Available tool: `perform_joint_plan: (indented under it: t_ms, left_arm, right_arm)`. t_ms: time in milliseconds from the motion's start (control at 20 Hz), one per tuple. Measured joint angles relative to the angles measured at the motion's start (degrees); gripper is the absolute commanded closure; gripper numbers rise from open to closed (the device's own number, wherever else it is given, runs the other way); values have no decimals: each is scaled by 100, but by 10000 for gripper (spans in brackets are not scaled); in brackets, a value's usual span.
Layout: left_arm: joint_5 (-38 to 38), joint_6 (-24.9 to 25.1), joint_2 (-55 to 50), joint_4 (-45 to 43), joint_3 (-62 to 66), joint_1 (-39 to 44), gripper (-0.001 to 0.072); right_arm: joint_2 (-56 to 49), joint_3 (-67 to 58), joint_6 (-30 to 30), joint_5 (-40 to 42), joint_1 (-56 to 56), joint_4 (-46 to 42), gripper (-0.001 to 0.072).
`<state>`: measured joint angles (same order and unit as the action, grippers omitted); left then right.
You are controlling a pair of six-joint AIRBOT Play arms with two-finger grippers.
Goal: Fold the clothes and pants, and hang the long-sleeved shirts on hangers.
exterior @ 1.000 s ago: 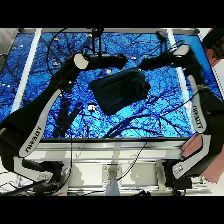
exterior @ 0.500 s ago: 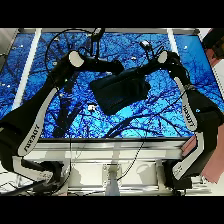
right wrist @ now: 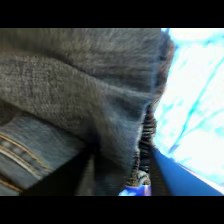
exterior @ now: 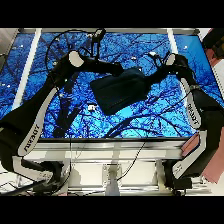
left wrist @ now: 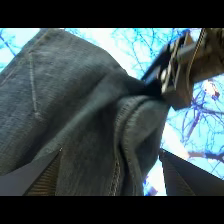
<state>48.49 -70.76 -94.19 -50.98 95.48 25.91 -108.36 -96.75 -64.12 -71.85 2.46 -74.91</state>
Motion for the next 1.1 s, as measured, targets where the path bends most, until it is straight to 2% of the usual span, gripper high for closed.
perform_joint_plan:
  t_ms: [150, 250, 400, 550, 600, 650, 700, 900, 950, 1000, 1050, 1100]
  left_arm:
    - [46, 0, -2, 0, 0, -7, 13]
    - [68, 0, 0, 0, 0, -7, 14]
    - [76, 0, -2, 0, 0, -7, 14]
    - [83, 0, -2, 0, 0, -7, 13]
    - [85, 0, -2, 0, 0, -4, 14]
    - [85, 0, -2, 0, 0, -7, 14]
    - [85, 0, 0, 0, 0, -7, 13]
    - [87, 0, -2, 0, 0, -4, 13]
    - [87, 0, 0, 0, 0, -7, 13]
    - [87, 0, -2, 0, 0, -4, 14]
    - [87, 0, 0, 0, 0, -7, 13]
    - [87, 0, -2, 0, 0, -7, 13]
  right_arm:
    - [9, 590, 345, -426, 13, 243, 446]
    - [11, 765, 595, -916, 20, 413, 440]
    - [55, 763, 802, -1486, -17, 645, 372]
    - [212, 417, 804, -1740, -229, 1204, 375]
    - [310, 260, 793, -1805, -354, 1386, 390]
    - [422, 136, 765, -1869, -490, 1488, 459]
    - [551, 39, 752, -1928, -651, 1556, 563]
    - [1121, -28, 717, -2127, -1657, 1880, 572]
    - [1241, 105, 719, -2166, -1961, 2166, 516]
    - [1333, 299, 734, -2175, -2227, 2481, 262]
    - [1405, 555, 754, -2166, -2457, 2850, 128]
    - [1467, 872, 767, -2122, -2640, 3250, 124]
